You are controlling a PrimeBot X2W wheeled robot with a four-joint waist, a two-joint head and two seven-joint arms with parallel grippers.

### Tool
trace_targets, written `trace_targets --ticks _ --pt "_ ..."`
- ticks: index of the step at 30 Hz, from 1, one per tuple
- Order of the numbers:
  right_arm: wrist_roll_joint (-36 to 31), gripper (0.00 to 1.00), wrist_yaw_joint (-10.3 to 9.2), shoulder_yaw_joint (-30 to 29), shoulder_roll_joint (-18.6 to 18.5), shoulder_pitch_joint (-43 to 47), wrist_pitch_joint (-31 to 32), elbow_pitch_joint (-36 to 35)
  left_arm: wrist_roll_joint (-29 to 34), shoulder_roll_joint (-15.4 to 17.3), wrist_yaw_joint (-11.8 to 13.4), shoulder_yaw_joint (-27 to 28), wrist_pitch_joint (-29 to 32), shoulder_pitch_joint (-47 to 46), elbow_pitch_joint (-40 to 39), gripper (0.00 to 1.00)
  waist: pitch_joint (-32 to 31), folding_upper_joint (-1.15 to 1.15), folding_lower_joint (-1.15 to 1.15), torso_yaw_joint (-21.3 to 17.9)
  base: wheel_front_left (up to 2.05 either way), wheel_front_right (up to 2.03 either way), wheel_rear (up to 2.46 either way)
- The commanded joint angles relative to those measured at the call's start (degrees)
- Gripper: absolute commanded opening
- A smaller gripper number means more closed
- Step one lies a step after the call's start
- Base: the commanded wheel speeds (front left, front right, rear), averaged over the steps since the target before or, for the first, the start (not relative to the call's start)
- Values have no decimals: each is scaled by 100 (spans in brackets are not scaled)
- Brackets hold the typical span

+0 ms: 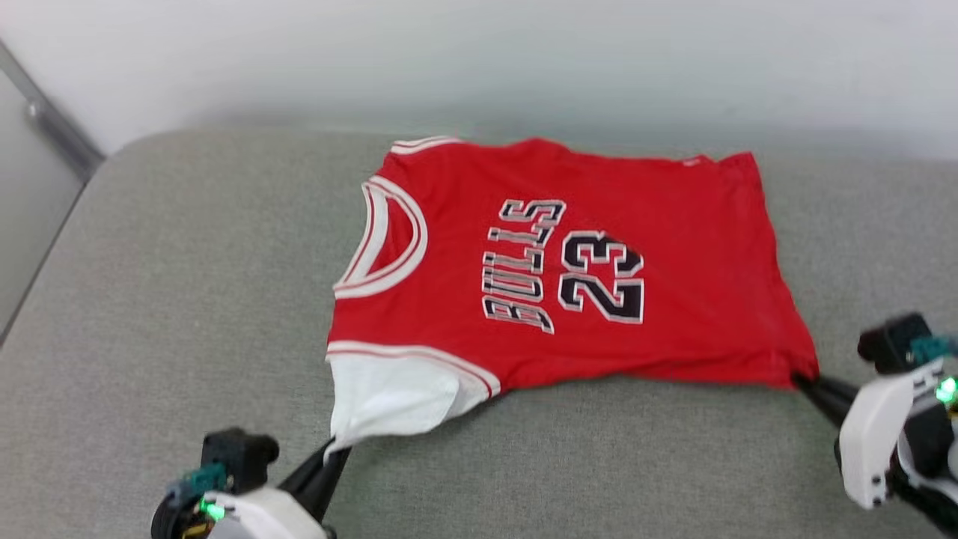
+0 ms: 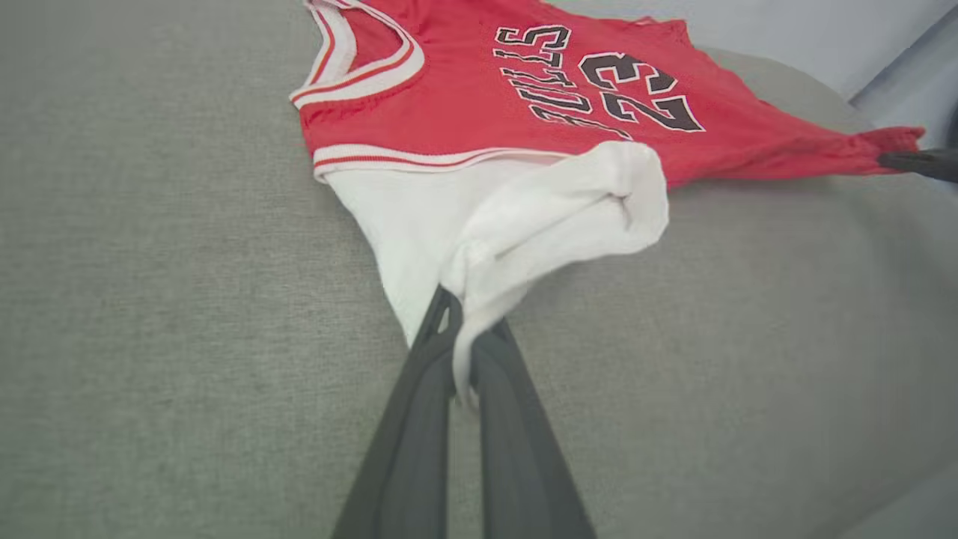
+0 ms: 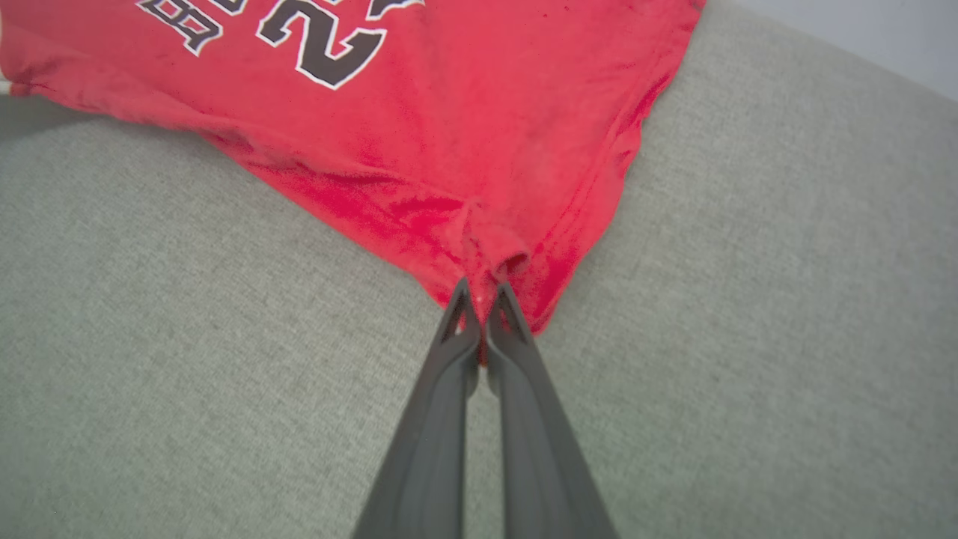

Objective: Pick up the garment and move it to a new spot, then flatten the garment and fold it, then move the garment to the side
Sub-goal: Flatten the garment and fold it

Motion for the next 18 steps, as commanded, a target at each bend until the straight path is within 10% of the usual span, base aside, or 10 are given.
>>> trace_targets --ticks 1,18 --pt "43 0 -4 -65 -76 346 -21 -104 -81 92 124 -17 -20 283 -155 0 -219 0 1 16 0 0 0" --pt "-61 0 -4 -1254 -100 2736 371 -1060 -531 411 833 -97 -103 1951 -1016 0 -665 0 1 -32 0 0 0"
